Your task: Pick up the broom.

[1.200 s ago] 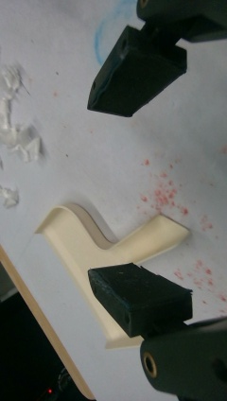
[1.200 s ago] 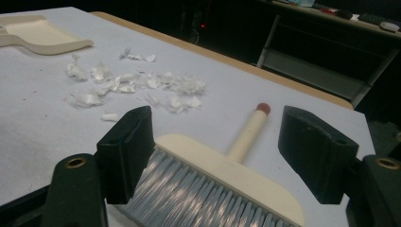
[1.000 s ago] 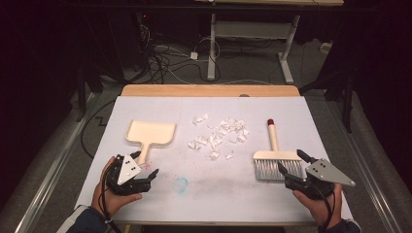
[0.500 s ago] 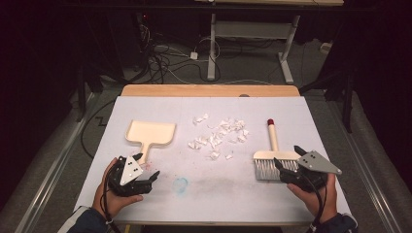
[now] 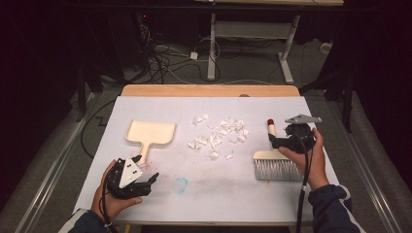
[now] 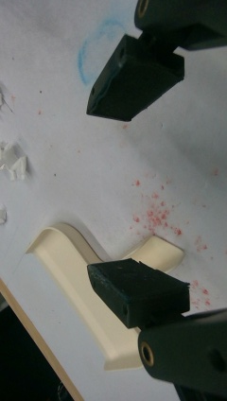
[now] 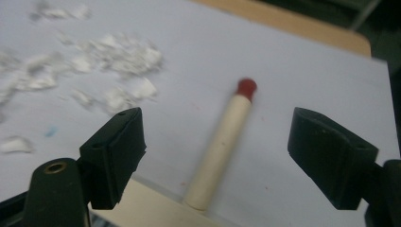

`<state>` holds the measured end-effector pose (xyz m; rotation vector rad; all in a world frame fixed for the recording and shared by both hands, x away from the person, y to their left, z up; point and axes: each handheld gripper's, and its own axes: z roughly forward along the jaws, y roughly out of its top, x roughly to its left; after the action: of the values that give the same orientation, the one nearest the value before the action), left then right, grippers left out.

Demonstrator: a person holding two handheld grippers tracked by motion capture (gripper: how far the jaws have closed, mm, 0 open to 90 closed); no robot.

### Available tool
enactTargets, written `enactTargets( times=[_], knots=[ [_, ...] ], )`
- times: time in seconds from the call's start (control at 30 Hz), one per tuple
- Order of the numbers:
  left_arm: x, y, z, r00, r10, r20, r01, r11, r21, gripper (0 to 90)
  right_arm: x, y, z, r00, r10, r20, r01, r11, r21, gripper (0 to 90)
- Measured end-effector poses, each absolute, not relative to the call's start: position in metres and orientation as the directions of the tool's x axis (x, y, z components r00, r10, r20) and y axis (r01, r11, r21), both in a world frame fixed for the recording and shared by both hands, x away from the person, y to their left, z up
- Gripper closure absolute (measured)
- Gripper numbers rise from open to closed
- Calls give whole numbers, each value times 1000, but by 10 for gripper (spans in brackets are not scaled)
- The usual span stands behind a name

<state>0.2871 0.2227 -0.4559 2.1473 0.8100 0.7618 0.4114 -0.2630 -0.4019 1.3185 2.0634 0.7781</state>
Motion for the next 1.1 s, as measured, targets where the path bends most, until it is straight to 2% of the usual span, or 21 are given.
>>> enactTargets(
  times=[0.07, 0.13, 0.2, 0.37, 0.43, 0.57, 0.77, 0.87, 1.1],
  knots=[
    [288, 222, -457, 633, 729, 260, 322, -553, 768, 211, 427, -265, -408, -346, 932, -109, 659, 325, 678, 190],
    [290, 221, -459, 638, 725, 259, 326, -559, 762, 212, 439, -268, -417, -319, 945, -65, 707, 283, 648, 229],
    [290, 221, -460, 647, 719, 255, 330, -565, 756, 211, 450, -268, -430, -308, 950, -42, 748, 269, 606, 224],
    [289, 220, -461, 654, 712, 257, 326, -571, 753, 211, 467, -260, -456, -301, 950, -77, 812, 298, 501, 327],
    [288, 220, -461, 656, 710, 254, 328, -572, 752, 212, 466, -258, -455, -312, 948, -58, 808, 298, 508, 412],
    [291, 219, -462, 661, 707, 251, 337, -579, 743, 211, 462, -251, -454, -354, 933, -64, 790, 334, 514, 645],
    [290, 216, -462, 668, 701, 250, 335, -584, 740, 212, 460, -250, -454, -358, 932, -59, 784, 335, 523, 666],
    [291, 216, -463, 668, 702, 247, 341, -584, 737, 212, 460, -251, -454, -369, 928, -50, 777, 338, 531, 708],
    [289, 217, -462, 665, 706, 245, 338, -577, 744, 212, 458, -252, -453, -384, 921, -66, 758, 355, 548, 710]
  ],
)
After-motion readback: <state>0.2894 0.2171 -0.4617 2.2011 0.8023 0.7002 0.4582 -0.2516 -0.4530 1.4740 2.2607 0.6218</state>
